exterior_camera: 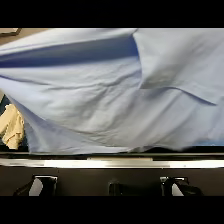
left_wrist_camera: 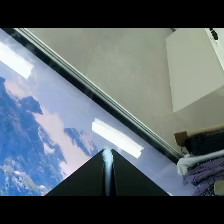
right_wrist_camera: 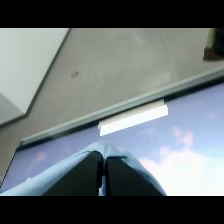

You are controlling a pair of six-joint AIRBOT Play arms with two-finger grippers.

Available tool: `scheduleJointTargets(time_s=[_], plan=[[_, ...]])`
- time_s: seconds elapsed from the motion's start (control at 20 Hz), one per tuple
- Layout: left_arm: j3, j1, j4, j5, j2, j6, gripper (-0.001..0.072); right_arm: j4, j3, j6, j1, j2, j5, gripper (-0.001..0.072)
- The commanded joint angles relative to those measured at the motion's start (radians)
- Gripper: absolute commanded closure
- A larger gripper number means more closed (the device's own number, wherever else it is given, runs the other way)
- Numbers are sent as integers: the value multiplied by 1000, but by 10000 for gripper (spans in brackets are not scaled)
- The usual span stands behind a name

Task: Fold the clothes and pants, and hang the long-sleeved shirts on hangers.

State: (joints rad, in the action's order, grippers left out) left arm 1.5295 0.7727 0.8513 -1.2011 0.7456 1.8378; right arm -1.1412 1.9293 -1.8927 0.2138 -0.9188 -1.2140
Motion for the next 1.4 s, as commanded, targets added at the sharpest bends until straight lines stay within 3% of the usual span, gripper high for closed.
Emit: scheduleJointTargets(time_s=[0.0,0.25,0.5,0.65,0.8,0.85,0.9,0.95,1.0,1.1,1.25,1.35], plan=[[-5,-123,13,51,148,-95,688,150,-23,76,0,-225,-70,679],[-18,-436,288,284,570,-120,689,150,-98,103,-107,-616,85,679],[-18,-535,284,473,896,-3,689,154,-98,97,-270,-935,401,679],[-18,-561,283,487,975,-4,688,157,-98,62,-326,-1030,453,678],[-17,-556,283,432,988,-4,661,154,-98,64,-328,-1057,386,667],[-13,-547,282,395,983,-5,536,158,-95,77,-316,-1051,333,588],[-3,-530,282,333,975,-5,379,165,-94,111,-292,-1033,260,425],[3,-510,282,271,961,-13,305,166,-94,165,-261,-1009,177,257],[4,-483,282,204,939,-44,293,166,-94,236,-223,-980,79,257],[-2,-424,282,92,889,-126,293,159,-96,370,-127,-911,-105,386],[-107,-335,283,14,768,-201,293,145,-119,481,21,-817,-298,389],[-239,-292,283,27,672,-243,294,156,-255,519,96,-741,-303,386]])
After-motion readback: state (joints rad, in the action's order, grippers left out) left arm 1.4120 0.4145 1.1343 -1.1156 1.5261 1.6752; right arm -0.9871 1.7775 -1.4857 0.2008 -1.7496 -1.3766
